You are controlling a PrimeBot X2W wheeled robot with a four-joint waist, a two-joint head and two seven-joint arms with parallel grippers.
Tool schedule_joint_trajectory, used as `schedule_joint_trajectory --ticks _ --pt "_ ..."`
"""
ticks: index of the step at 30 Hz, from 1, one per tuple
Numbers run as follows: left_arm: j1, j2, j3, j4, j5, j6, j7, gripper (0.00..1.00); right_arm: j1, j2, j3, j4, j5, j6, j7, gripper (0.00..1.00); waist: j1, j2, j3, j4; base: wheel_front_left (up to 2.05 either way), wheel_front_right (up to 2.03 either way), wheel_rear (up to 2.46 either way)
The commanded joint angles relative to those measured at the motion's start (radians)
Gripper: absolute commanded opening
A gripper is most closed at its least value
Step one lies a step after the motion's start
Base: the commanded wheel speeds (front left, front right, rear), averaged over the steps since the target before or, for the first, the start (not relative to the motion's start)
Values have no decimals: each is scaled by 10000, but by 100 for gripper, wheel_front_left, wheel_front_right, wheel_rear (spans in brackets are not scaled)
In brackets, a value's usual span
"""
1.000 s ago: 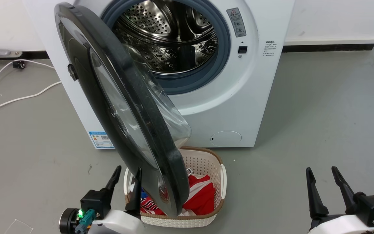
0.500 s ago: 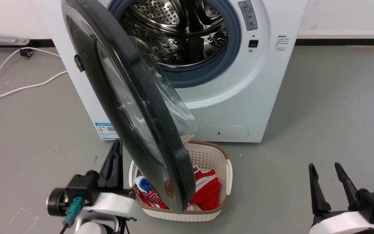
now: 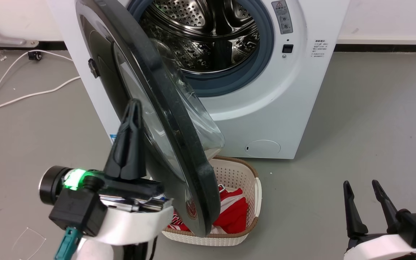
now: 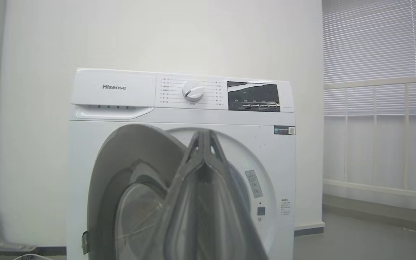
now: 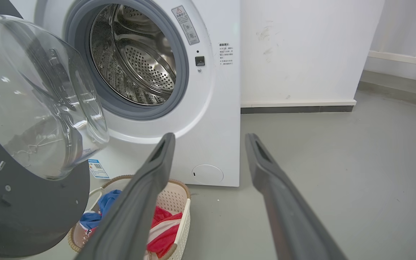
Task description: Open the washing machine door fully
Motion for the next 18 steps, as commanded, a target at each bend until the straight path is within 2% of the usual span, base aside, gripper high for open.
schedule_joint_trajectory --ticks 1,8,18 --pt "-124 -3 -161 -232 -11 -3 107 0 -120 28 8 33 11 -2 -14 100 0 0 -16 -16 0 0 0" --pt "-113 -24 -1744 -1137 -396 -436 1197 0 0 27 39 21 16 -2 51 100 0 0 -135 -180 0 0 0" --pt "411 -17 -4256 -433 -1433 -987 3002 0 261 28 -53 -141 -29 -2 273 100 0 0 -217 -262 0 0 0"
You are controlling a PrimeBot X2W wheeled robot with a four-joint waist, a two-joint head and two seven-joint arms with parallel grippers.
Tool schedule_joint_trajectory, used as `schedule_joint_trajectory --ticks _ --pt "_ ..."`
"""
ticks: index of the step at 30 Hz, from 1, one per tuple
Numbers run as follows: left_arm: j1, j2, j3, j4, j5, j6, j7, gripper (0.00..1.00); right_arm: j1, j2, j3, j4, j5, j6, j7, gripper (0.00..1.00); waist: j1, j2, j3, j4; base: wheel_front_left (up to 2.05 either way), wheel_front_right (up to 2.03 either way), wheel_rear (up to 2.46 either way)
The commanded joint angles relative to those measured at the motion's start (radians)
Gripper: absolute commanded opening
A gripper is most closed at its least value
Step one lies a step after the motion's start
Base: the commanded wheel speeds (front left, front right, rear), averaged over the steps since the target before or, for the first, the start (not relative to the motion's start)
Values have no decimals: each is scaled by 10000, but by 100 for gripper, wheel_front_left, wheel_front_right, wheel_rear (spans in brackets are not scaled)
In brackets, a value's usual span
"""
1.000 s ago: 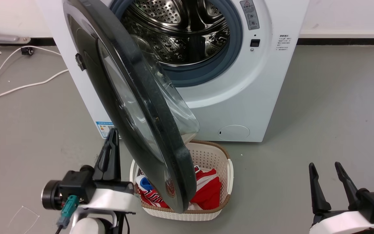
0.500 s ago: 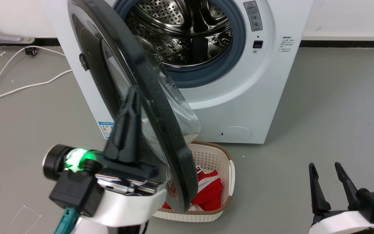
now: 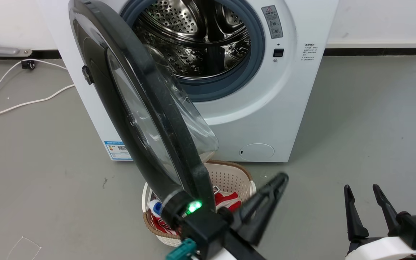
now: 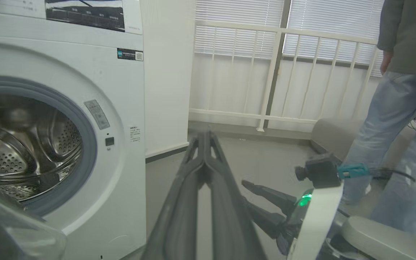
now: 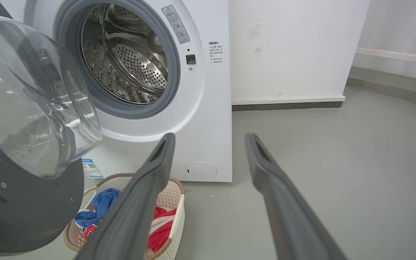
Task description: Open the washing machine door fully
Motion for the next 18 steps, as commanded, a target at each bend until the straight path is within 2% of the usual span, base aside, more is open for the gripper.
schedule_joint_trajectory --ticks 1,5,8,16,18 --pt "233 31 -152 156 -139 -60 189 0 104 24 -17 -53 -26 -2 33 100 -1 0 -4 -16 0 0 0" --pt "732 237 -589 778 -316 -35 747 0 130 24 8 -111 47 -2 88 100 -1 0 -4 -53 0 0 0" --pt "1011 364 -531 1401 -304 168 841 0 183 24 38 -131 58 -2 111 100 -1 0 6 -73 0 0 0" --pt "709 330 405 2996 -168 1043 -65 0 144 24 45 -169 154 -2 168 100 -1 0 105 -120 0 0 0" --pt "623 300 525 3144 -185 1136 -180 0 119 24 48 -167 168 -2 169 100 -1 0 127 -125 0 0 0"
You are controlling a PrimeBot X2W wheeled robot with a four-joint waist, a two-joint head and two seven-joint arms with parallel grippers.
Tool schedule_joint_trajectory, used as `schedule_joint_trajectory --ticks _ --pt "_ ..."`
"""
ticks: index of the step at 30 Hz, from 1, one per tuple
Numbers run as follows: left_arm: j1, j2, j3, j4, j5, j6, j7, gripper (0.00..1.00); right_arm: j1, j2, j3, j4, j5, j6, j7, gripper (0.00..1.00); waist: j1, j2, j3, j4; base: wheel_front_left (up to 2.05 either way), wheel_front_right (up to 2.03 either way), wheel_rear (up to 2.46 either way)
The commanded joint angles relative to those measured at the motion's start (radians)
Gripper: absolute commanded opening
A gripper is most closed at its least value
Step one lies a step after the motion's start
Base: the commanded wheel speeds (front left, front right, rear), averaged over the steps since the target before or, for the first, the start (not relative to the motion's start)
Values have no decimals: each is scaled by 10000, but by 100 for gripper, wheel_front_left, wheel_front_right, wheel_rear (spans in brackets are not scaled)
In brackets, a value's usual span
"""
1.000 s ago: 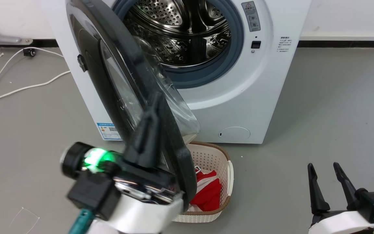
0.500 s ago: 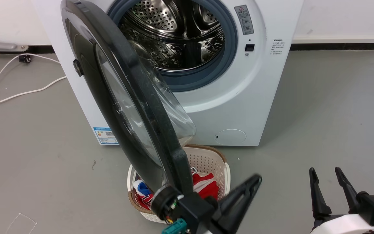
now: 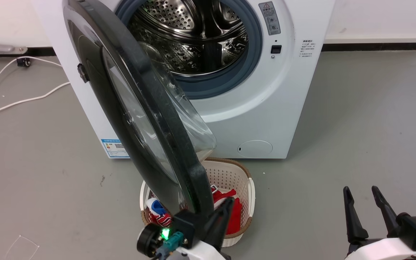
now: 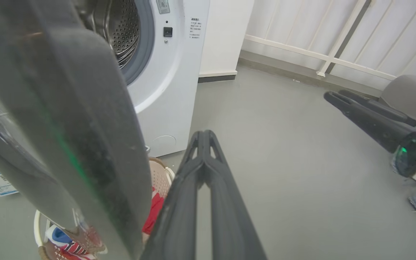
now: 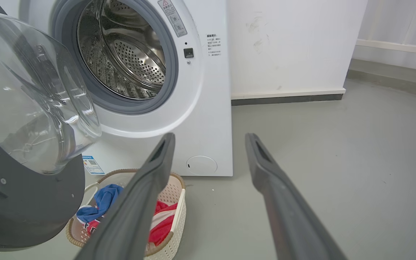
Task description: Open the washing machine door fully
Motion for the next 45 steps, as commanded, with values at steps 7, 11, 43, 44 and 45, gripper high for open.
schedule_joint_trajectory --ticks 7,11,43,44,45 --pt "-395 -129 349 613 -114 372 -603 0 -80 25 18 34 97 -2 -33 100 0 -1 89 -16 0 0 0" --pt "-194 -21 395 710 -99 458 -809 0 -127 25 42 116 82 -2 8 100 0 -1 93 39 0 0 0" --pt "1016 640 1650 -711 -108 2090 -1534 0 -229 22 -378 121 48 -2 -19 100 0 -1 394 2628 0 0 0" --pt "1052 673 1767 -723 -141 2160 -1582 0 -230 22 -400 102 35 -2 -19 100 0 -1 412 2713 0 0 0" --pt "1074 709 1899 -715 -181 2223 -1635 0 -239 22 -397 86 28 -2 -13 100 0 -1 437 2781 0 0 0"
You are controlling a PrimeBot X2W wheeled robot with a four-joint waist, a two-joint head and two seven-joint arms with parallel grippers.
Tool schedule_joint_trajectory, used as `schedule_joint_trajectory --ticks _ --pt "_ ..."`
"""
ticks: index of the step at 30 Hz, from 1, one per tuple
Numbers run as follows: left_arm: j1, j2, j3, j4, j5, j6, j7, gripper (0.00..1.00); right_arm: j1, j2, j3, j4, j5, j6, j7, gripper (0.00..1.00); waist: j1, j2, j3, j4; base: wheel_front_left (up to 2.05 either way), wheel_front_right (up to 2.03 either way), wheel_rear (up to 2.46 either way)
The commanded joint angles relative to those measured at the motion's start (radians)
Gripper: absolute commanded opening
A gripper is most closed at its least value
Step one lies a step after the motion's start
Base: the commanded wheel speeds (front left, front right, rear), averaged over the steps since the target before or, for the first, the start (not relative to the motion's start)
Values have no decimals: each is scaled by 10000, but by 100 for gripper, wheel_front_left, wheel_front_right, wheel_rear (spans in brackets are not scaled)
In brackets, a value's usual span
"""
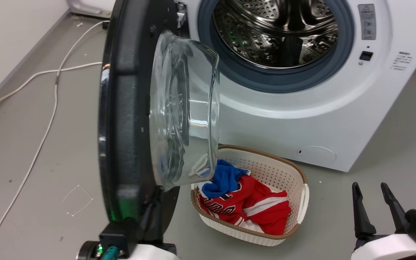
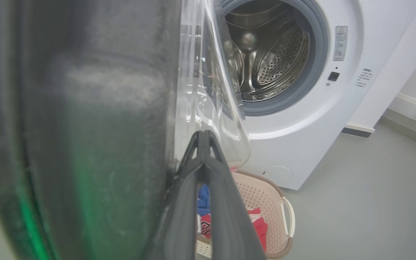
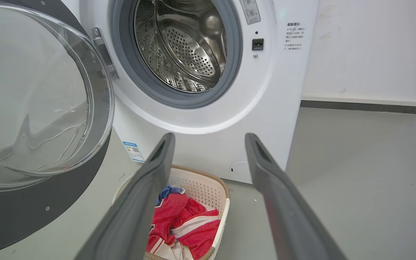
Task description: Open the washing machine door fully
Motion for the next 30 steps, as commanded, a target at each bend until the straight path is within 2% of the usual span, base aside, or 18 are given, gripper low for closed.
schedule_joint_trajectory --ticks 1,6,10,15,22,30 --pt "102 65 205 12 -95 135 -81 0 -77 18 -16 -32 -12 -2 10 100 0 0 69 166 0 0 0" --pt "-11 422 1175 238 -506 290 -475 0 -243 18 71 -67 -39 -2 15 100 0 0 177 307 0 0 0" --pt "-338 480 2130 494 -1458 -38 -863 0 -322 17 170 -88 -39 -2 45 100 0 0 370 223 0 0 0" --pt "-887 1075 3223 1232 -1989 -398 -1137 0 -450 17 183 -97 -75 -2 107 100 0 0 610 10 0 0 0" --pt "-1891 1880 4513 2978 -2605 -1017 -1294 0 -652 14 194 -150 -149 -2 150 100 0 0 1000 -350 0 0 0" --pt "-2901 2539 5363 4476 -2660 -1113 -1357 0 -805 15 189 -125 -214 -2 142 100 0 0 1209 -706 0 0 0"
